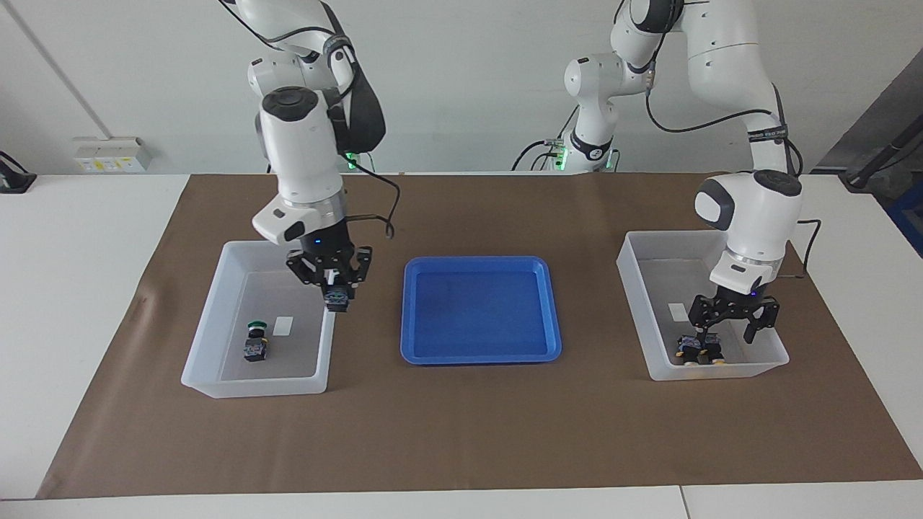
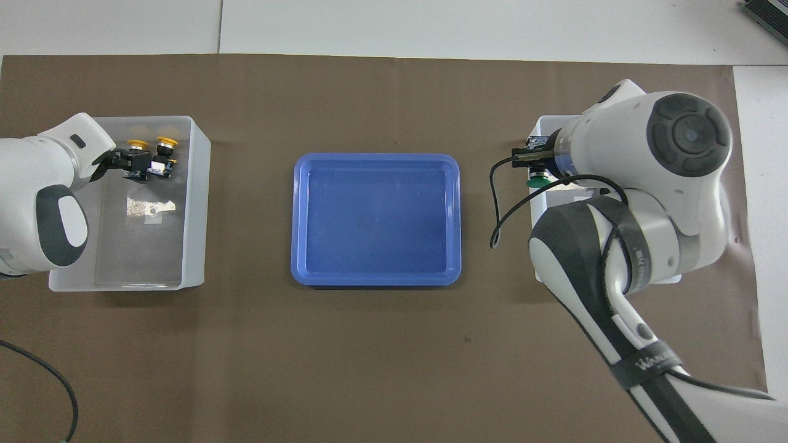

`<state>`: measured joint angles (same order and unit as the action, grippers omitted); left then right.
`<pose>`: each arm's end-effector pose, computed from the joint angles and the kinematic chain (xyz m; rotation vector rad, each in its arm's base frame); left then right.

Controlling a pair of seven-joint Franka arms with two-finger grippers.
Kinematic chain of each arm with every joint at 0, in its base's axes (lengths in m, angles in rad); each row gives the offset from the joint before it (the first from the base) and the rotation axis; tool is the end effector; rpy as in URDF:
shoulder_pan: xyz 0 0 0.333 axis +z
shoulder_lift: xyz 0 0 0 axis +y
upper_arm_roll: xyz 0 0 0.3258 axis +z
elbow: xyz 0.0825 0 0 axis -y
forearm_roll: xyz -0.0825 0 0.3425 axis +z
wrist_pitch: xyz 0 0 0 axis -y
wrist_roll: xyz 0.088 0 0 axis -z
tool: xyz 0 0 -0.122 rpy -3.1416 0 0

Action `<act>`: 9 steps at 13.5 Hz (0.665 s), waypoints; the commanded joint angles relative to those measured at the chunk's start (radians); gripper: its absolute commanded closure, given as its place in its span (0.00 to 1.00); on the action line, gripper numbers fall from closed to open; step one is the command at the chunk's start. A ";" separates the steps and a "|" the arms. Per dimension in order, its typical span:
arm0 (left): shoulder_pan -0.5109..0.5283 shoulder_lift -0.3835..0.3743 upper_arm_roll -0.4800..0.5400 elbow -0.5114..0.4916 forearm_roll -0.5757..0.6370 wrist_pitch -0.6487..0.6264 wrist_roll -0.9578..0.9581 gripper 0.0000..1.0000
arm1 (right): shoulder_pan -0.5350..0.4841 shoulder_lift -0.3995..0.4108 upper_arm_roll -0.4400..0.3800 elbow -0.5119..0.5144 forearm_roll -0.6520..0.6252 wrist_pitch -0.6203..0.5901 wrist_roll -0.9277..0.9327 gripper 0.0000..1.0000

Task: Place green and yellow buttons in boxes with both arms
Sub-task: 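Lower the green button into the bin with the right gripper and release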

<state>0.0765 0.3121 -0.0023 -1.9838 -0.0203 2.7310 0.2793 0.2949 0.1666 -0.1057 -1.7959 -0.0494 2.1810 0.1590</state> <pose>0.6191 0.0468 0.3788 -2.9937 0.2823 -0.6577 0.5848 0.1131 0.4867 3.0986 0.0890 0.3524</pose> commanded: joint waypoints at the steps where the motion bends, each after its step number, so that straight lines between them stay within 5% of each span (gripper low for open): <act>1: -0.004 -0.070 0.001 -0.009 0.006 -0.037 0.000 0.00 | -0.106 -0.030 0.015 -0.091 0.000 0.020 -0.157 1.00; 5: -0.050 -0.237 -0.002 -0.010 0.006 -0.372 -0.020 0.00 | -0.163 -0.030 0.015 -0.247 0.056 0.153 -0.234 1.00; 9: -0.141 -0.381 -0.002 -0.047 0.008 -0.542 -0.182 0.00 | -0.183 -0.027 0.015 -0.382 0.057 0.319 -0.283 1.00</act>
<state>-0.0176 0.0171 -0.0160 -1.9764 -0.0206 2.2480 0.1845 0.1358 0.1681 -0.1050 -2.1005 -0.0164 2.4262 -0.0709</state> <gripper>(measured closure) 0.000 0.577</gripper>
